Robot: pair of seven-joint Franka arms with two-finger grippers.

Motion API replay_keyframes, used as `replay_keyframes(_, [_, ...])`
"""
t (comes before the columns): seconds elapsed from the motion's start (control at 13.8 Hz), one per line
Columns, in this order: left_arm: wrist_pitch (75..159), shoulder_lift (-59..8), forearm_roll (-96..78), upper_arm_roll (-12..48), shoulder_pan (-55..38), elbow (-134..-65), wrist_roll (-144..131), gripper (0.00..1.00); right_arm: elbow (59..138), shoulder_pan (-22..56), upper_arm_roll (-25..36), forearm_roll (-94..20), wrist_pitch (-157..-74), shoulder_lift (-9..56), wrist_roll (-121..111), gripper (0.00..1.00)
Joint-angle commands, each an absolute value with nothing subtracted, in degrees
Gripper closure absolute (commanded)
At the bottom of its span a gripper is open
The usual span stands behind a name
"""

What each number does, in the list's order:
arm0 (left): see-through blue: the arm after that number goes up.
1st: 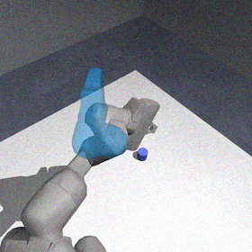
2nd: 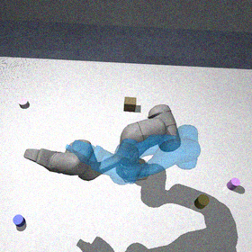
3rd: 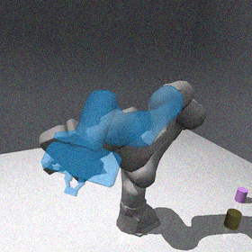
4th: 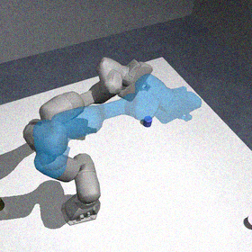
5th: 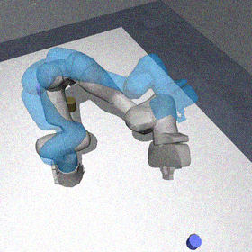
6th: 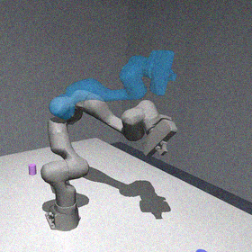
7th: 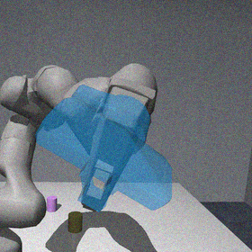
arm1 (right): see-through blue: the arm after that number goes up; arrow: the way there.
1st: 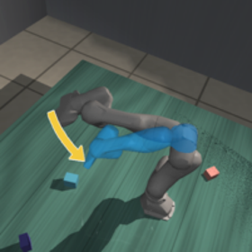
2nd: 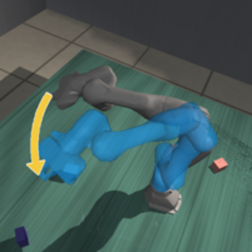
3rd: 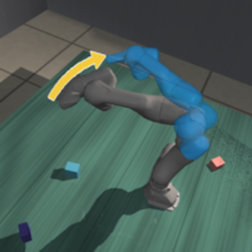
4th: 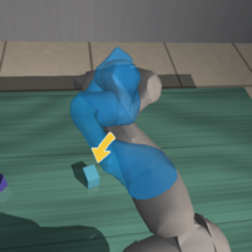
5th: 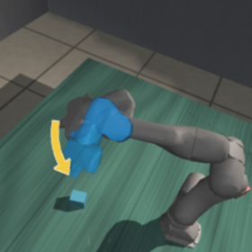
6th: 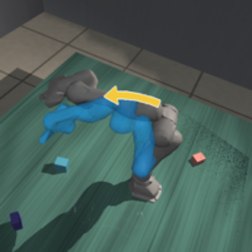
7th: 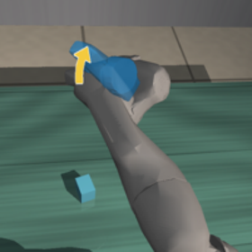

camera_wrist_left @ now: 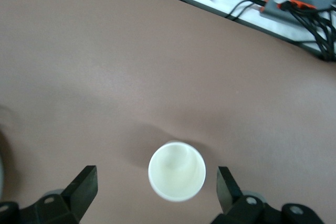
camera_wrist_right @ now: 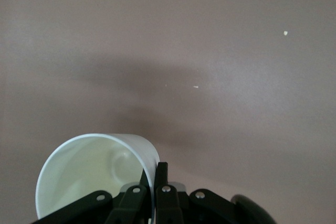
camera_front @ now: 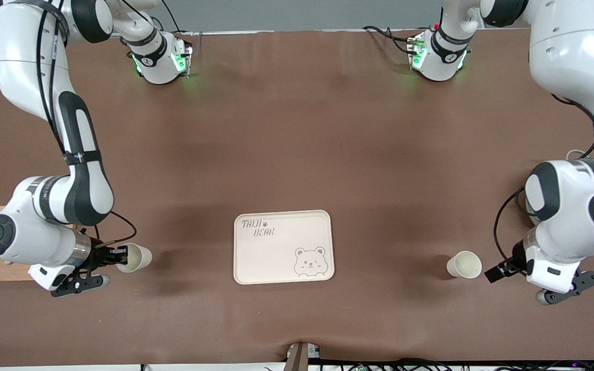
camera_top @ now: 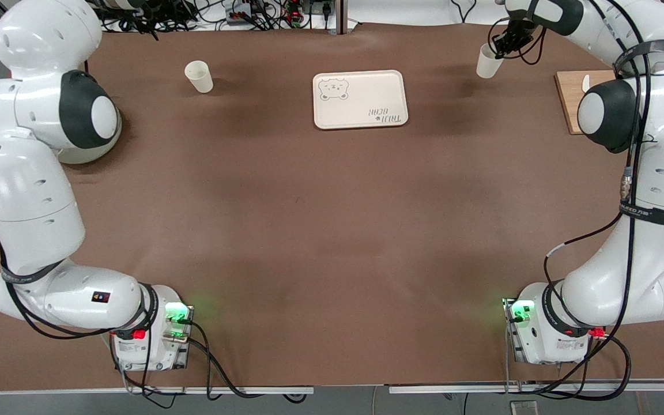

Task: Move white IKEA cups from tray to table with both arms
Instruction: 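Set the cups down, open both grippers, raise the left gripper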

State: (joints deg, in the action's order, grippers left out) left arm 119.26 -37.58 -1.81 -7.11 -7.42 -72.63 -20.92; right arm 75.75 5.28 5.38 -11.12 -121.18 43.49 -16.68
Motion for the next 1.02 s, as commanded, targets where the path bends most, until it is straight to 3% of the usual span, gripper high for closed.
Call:
replay_keyframes(0.0, [114.3, -32.6, -2.5, -6.9, -7.3, -74.4, -14.4, 0.00, 78.7, 5.4, 4.9, -12.0, -126.4, 44.5, -17.8, 1.00])
replay_keyframes(0.95, [97.0, -19.1, -2.6, -6.6, -7.1, -73.7, -7.2, 0.00, 78.6, 5.5, 4.9, -11.9, -129.9, 47.5, -17.8, 0.98])
